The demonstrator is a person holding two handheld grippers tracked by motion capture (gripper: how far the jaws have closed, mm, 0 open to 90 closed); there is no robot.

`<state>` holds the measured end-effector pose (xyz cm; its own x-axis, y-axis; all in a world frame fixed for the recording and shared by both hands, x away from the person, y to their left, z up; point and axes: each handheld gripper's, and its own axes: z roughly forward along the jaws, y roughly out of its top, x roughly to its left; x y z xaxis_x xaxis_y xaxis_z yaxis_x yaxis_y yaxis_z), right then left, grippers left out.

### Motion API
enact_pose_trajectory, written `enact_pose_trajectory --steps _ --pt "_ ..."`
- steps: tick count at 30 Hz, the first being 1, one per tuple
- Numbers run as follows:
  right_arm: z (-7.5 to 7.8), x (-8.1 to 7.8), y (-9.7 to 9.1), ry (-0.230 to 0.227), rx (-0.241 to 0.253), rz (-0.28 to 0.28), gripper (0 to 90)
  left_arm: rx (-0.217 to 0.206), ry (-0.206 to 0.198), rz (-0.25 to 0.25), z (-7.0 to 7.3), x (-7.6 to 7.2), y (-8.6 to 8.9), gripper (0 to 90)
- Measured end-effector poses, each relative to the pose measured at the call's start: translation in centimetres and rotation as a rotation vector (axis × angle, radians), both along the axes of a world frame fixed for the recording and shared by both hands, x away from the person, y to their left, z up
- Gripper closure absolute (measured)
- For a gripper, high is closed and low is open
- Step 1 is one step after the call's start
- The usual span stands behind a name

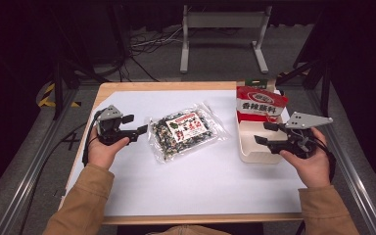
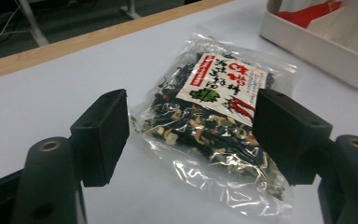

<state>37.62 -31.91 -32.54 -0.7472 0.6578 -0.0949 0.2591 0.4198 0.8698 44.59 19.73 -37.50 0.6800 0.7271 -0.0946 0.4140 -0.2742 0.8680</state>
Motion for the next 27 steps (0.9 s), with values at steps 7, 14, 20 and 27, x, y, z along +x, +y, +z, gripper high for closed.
enact_pose_trajectory --steps 7,14,20,27 --pt "0.4 -0.3 1.0 -0.036 -0.016 0.031 35.7 -0.057 -0.004 0.044 -0.8 1.5 -0.1 30.2" --pt "0.1 -0.8 1.5 -0.034 -0.016 0.052 35.1 -0.047 -0.016 0.053 -1.4 2.2 0.1 31.9" --pt "-0.2 -1.3 1.7 -0.031 -0.018 0.064 34.7 -0.01 0.007 0.04 -1.6 2.7 -0.4 33.3" --pt "-0.6 -1.6 2.0 -0.02 -0.015 0.071 33.8 -0.023 0.001 0.042 -1.4 3.7 -1.1 32.8"
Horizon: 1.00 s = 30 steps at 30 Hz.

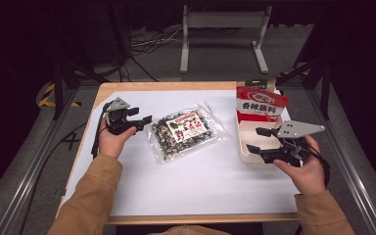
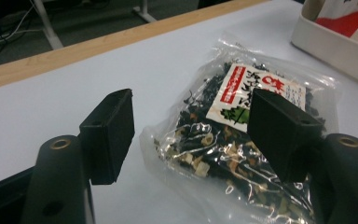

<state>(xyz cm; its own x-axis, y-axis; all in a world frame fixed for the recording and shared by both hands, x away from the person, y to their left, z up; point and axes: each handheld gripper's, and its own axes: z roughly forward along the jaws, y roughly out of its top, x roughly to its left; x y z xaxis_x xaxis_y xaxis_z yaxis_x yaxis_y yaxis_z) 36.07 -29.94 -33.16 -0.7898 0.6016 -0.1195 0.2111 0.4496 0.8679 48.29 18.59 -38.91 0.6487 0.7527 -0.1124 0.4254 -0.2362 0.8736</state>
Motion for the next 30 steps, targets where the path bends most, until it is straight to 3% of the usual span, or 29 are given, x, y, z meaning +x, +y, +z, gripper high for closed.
enact_pose_trajectory --steps 16,30 --pt "-0.9 -0.7 0.4 0.021 -0.018 0.003 32.6 0.021 0.071 0.048 -3.1 2.5 0.1 32.3" --pt "-1.3 -1.2 0.0 0.035 -0.016 -0.013 31.6 0.027 0.141 0.062 -5.1 3.6 -0.4 32.6"
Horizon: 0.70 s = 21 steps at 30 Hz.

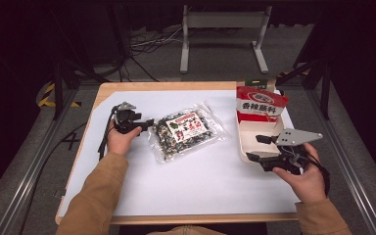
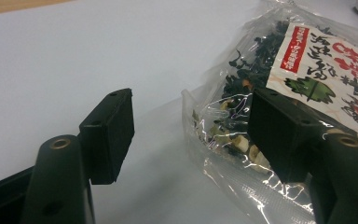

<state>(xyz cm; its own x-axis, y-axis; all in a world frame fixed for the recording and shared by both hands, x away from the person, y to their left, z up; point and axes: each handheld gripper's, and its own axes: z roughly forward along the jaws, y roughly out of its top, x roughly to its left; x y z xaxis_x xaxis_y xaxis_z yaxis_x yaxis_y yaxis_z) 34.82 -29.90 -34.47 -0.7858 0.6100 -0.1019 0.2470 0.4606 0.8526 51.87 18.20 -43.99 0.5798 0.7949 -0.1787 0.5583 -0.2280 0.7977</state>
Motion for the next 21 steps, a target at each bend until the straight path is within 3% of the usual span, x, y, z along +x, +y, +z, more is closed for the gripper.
enact_pose_trajectory --steps 9,21 --pt "-0.23 -0.15 0.09 0.012 0.003 0.002 31.4 -0.003 0.036 0.0 -0.7 0.37 -0.18 36.3" --pt "-0.45 -0.13 0.29 0.022 0.005 0.009 30.7 -0.036 0.061 -0.007 -0.97 0.51 -0.24 55.6"
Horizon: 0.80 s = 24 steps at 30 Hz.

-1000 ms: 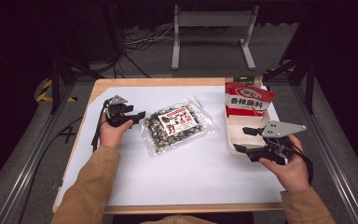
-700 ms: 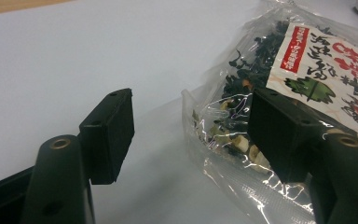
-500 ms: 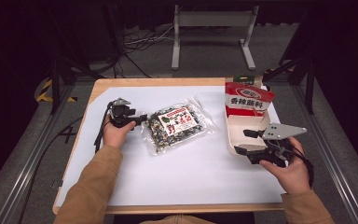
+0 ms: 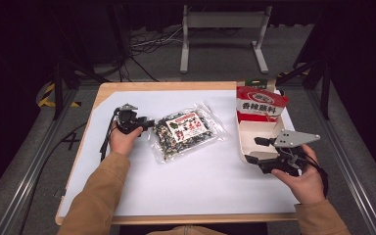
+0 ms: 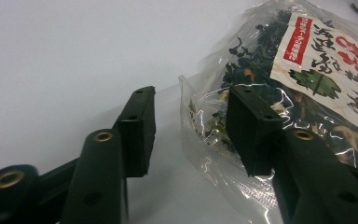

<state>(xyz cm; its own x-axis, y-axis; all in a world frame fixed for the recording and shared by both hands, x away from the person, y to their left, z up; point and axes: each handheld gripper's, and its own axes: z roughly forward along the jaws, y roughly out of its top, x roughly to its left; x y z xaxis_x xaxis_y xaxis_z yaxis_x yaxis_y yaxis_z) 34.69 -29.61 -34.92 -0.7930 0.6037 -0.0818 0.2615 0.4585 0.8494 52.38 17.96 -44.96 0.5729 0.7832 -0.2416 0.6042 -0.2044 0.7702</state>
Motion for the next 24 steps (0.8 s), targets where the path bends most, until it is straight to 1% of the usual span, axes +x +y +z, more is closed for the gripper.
enact_pose_trajectory --steps 3,7,11,14,18,21,24 --pt "-0.05 0.01 0.06 0.002 -0.001 0.003 30.7 0.009 -0.001 -0.013 0.05 -0.04 -0.07 64.1" --pt "-0.06 0.01 0.15 -0.002 -0.002 0.006 30.6 0.021 0.005 -0.017 0.07 -0.12 -0.28 71.7" --pt "-0.12 -0.01 0.16 0.002 -0.002 0.006 30.6 0.048 -0.005 -0.011 0.2 -0.25 -0.52 81.5" --pt "-0.19 0.01 0.17 0.004 -0.002 0.006 30.6 0.047 -0.004 -0.011 0.21 -0.26 -0.51 86.8" --pt "-0.22 0.03 0.2 0.002 -0.006 0.008 30.6 0.046 -0.001 -0.012 0.23 -0.27 -0.51 89.4" --pt "-0.32 0.06 0.29 0.001 -0.007 0.011 30.6 0.063 -0.01 -0.009 0.37 -0.39 -0.71 90.0" --pt "-0.38 0.04 0.38 -0.001 -0.002 0.015 30.9 0.059 0.0 -0.017 0.52 -0.47 -0.55 90.0"
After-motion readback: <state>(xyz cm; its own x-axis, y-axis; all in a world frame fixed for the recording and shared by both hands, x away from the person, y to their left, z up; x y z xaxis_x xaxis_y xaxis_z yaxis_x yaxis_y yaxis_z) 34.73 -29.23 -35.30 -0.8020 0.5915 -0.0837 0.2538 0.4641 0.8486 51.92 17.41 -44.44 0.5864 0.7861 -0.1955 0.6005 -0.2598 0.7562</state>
